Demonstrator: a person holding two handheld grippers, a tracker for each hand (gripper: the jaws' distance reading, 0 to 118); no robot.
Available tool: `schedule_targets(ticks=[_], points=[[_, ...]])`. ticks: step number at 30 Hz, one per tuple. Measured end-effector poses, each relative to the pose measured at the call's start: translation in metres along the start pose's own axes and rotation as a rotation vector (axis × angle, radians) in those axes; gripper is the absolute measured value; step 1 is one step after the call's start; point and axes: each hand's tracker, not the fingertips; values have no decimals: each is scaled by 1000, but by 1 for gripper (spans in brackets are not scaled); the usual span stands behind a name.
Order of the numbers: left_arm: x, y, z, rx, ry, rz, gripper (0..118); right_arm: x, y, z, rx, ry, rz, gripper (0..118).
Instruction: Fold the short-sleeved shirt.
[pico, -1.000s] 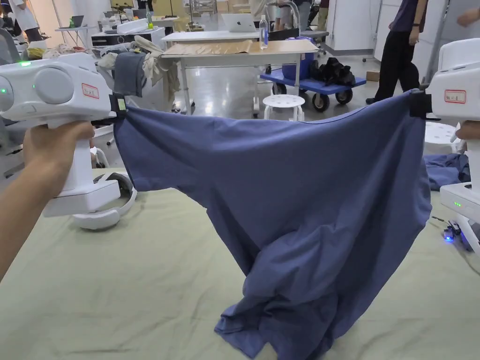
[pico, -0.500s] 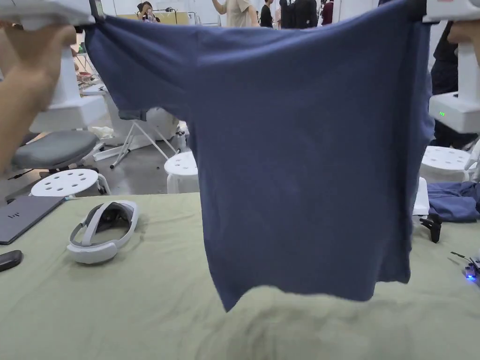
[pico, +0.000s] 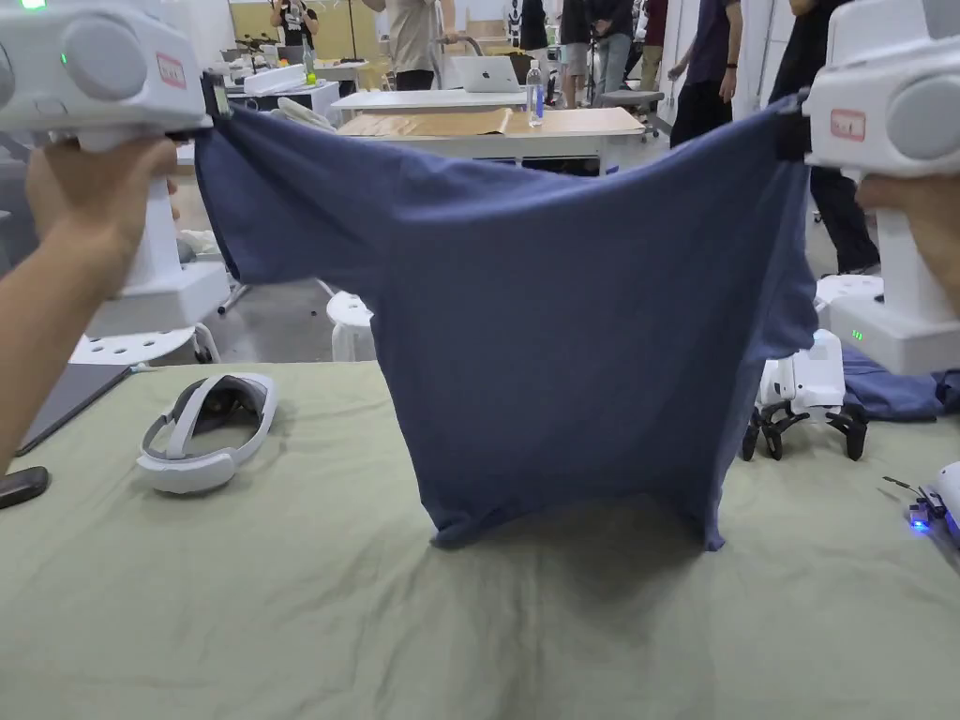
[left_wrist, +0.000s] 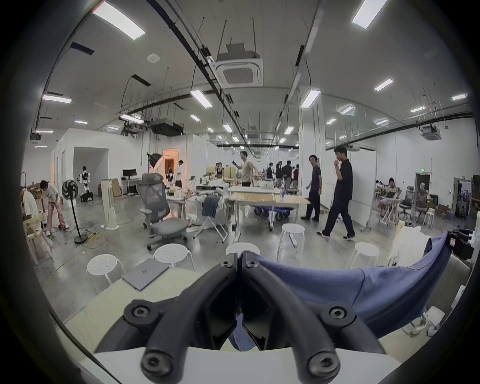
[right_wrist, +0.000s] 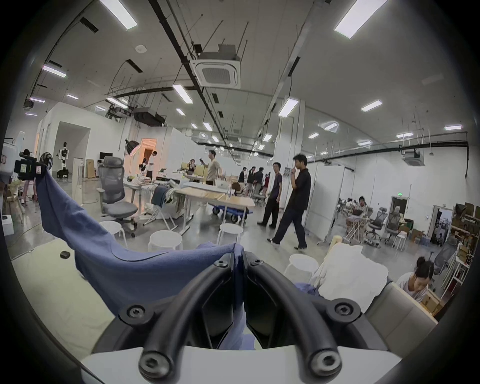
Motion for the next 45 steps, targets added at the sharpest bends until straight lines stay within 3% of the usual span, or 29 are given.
schedule_targets(ticks=[14,27,36,45], points=[[-28,-126,17,-205,1,24,0,-15,-123,16,-211,87,-58,7],[-55,-228,103,-296,-64,22,0,-26,-204,111,-273,203,-68,7],[-83,-309,172,-409,-50,3,0,-39,-271,181,-358,284,-160,7],[-107,-388,209,-553,-15,23,0,-63,-352,227,-501,297,-243,7]])
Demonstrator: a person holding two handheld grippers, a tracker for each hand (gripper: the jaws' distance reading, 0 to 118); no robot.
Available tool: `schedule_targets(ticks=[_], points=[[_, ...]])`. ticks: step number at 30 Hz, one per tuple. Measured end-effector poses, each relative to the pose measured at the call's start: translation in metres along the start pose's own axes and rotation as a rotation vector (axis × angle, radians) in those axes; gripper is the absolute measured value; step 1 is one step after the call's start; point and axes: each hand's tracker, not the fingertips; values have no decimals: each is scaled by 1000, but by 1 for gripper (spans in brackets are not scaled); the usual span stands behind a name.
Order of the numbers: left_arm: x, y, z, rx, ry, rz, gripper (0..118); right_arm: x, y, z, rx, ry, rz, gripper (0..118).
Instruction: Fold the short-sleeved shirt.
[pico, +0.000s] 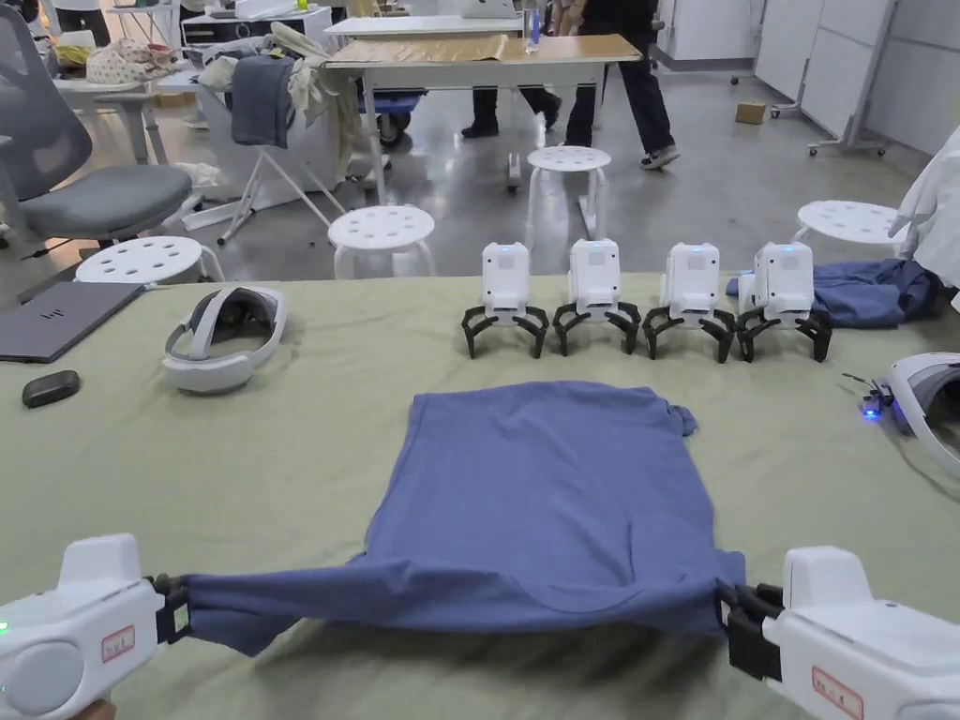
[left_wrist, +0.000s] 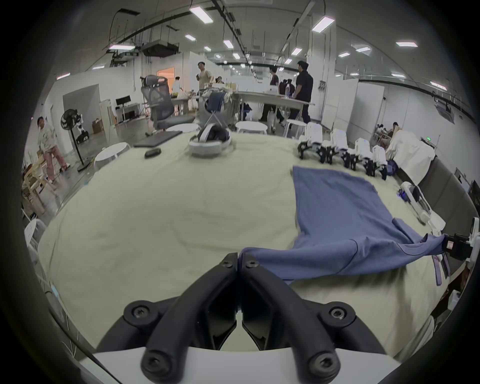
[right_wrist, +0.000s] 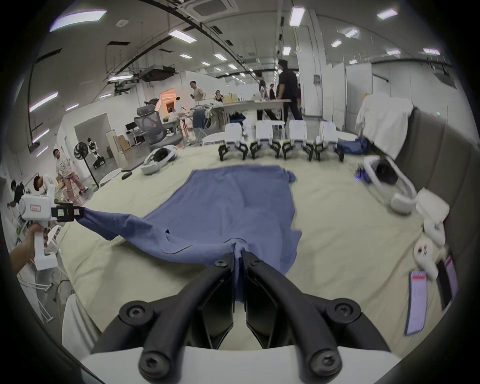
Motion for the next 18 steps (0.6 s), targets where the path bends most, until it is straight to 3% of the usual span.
schedule_targets(ticks=[18], points=[[-29,-83,26,-126,47,-51,0,-12,-93,33,-134,26,-105,7]])
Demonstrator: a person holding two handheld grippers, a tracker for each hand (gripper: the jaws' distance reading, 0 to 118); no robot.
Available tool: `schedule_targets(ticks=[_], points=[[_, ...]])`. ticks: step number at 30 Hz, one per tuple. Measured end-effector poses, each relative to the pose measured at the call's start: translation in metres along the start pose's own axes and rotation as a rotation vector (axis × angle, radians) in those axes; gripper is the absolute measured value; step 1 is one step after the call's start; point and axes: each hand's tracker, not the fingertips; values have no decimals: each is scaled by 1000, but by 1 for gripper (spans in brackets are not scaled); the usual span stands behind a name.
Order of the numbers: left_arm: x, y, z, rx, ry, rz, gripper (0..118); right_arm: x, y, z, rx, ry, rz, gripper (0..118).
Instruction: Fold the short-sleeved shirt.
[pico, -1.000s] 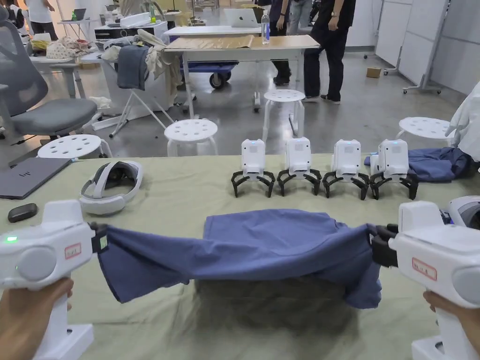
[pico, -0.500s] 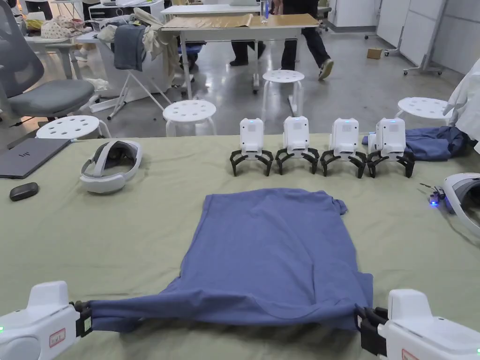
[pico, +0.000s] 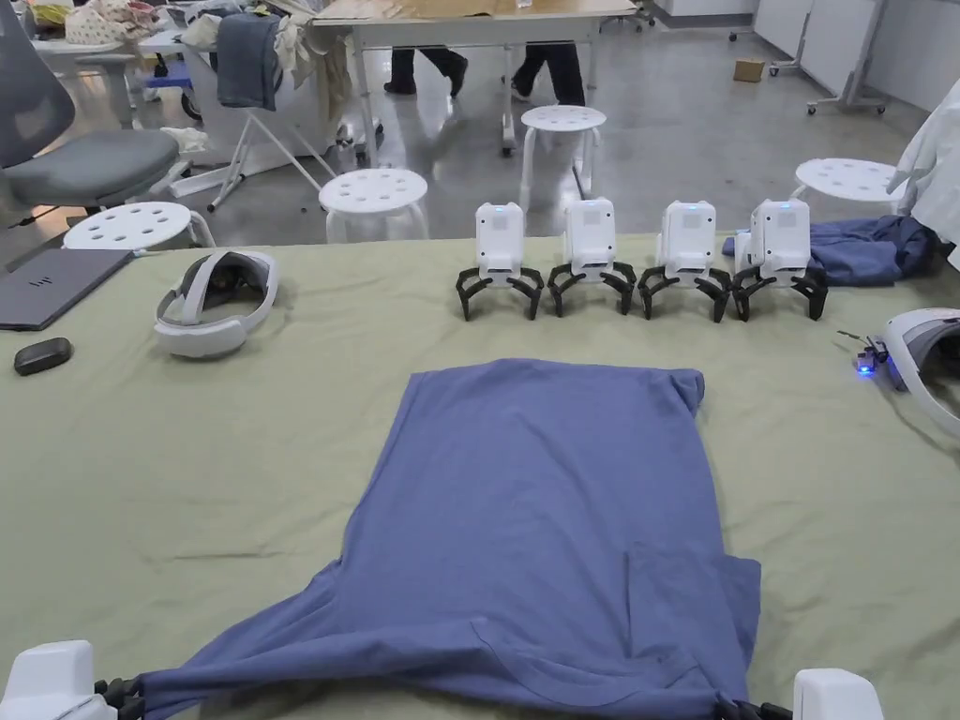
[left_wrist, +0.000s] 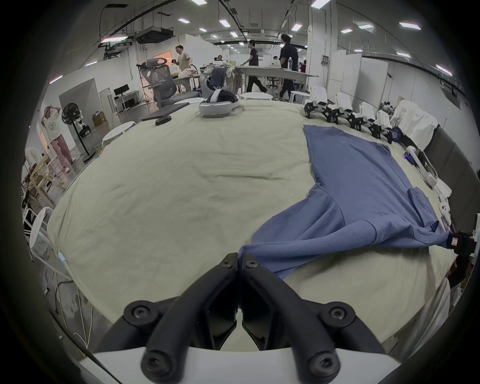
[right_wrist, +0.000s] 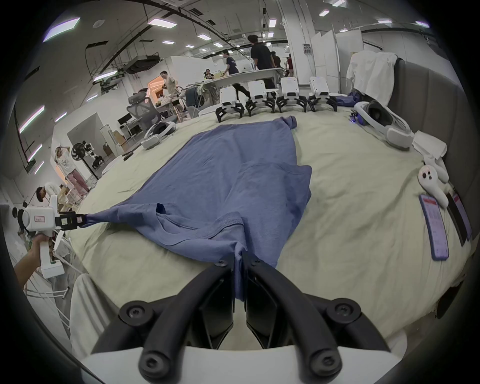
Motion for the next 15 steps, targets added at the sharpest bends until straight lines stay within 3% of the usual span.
schedule_targets(ticks=[15], points=[[8,-41,-21,-130,35,-62,0,5,-38,-22,-134,-38,-85,7]])
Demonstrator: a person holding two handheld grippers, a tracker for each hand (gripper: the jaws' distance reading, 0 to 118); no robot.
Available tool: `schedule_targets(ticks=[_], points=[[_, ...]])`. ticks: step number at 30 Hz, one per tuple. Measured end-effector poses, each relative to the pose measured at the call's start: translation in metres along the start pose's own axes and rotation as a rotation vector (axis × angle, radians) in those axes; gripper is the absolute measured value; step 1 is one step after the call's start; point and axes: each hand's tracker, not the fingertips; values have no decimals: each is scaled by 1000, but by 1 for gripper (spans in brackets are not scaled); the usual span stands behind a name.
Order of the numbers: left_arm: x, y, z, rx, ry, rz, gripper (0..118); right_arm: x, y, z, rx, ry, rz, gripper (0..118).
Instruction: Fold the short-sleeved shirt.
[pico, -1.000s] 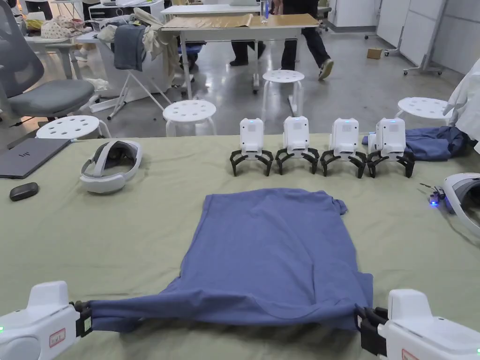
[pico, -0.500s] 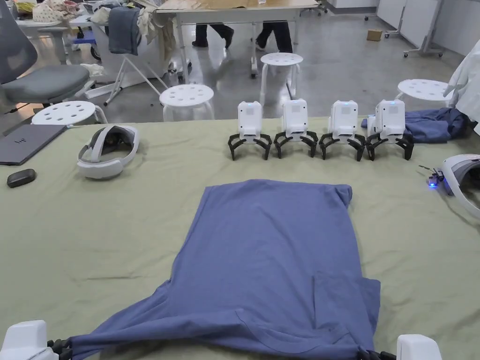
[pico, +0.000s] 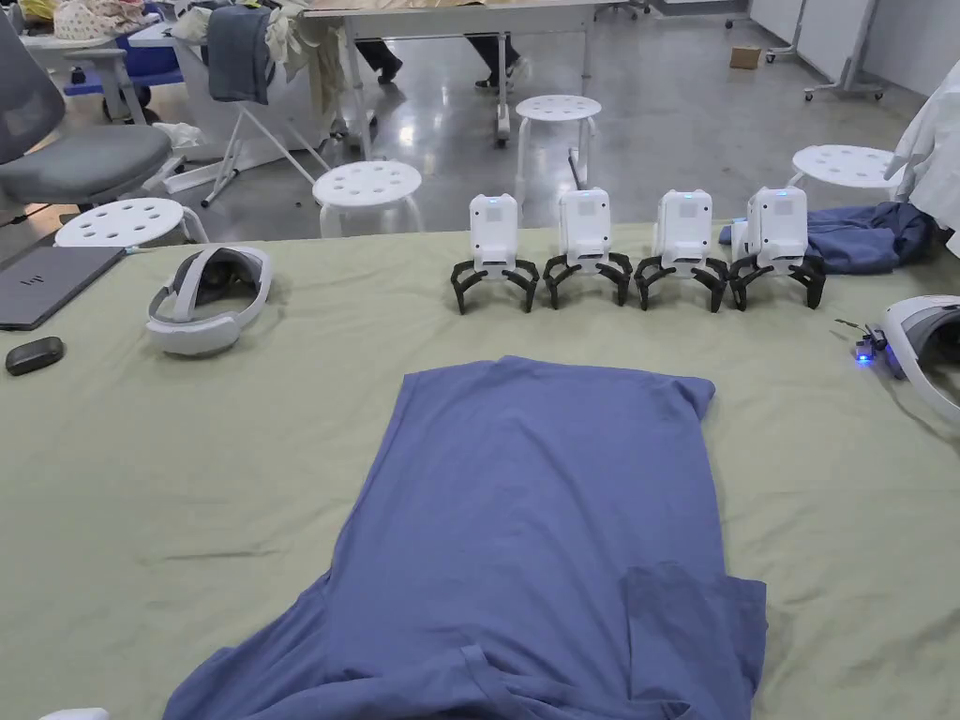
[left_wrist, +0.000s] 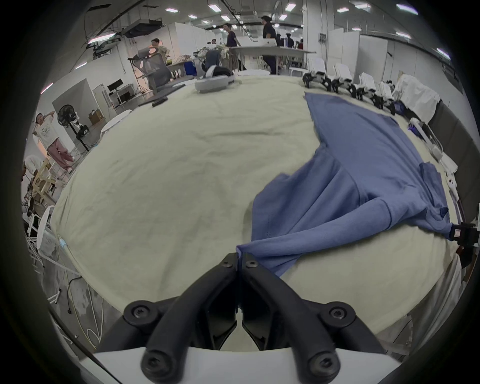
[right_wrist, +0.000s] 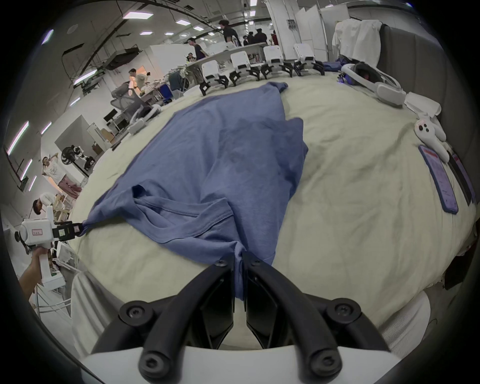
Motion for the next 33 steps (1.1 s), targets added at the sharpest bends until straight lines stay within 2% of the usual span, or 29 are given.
schedule_targets(ticks=[16,20,21,22,23,24,25,26,30,33], points=[[3,-3,-4,-28,-19,38,0,-4,-4,-1,-7,-17,16,8],[8,1,5,-5,-33,50,10,-6,-1,4,7,-14,17,8],[9,3,7,1,-36,53,19,-6,0,6,11,-11,17,9],[9,6,7,10,-32,60,35,-7,2,8,16,-14,15,13],[10,10,10,16,-31,64,66,-8,5,12,27,-26,6,24],[12,13,12,28,-30,71,86,-7,7,16,45,-28,-6,37],[15,18,18,55,-23,80,102,-7,10,20,71,-24,-15,48],[17,24,25,100,-23,82,113,-6,14,26,104,-19,-32,63],[30,46,50,258,-33,47,114,-8,36,47,216,-8,-40,96],[40,64,65,327,-72,60,114,-10,56,64,304,0,-29,99]])
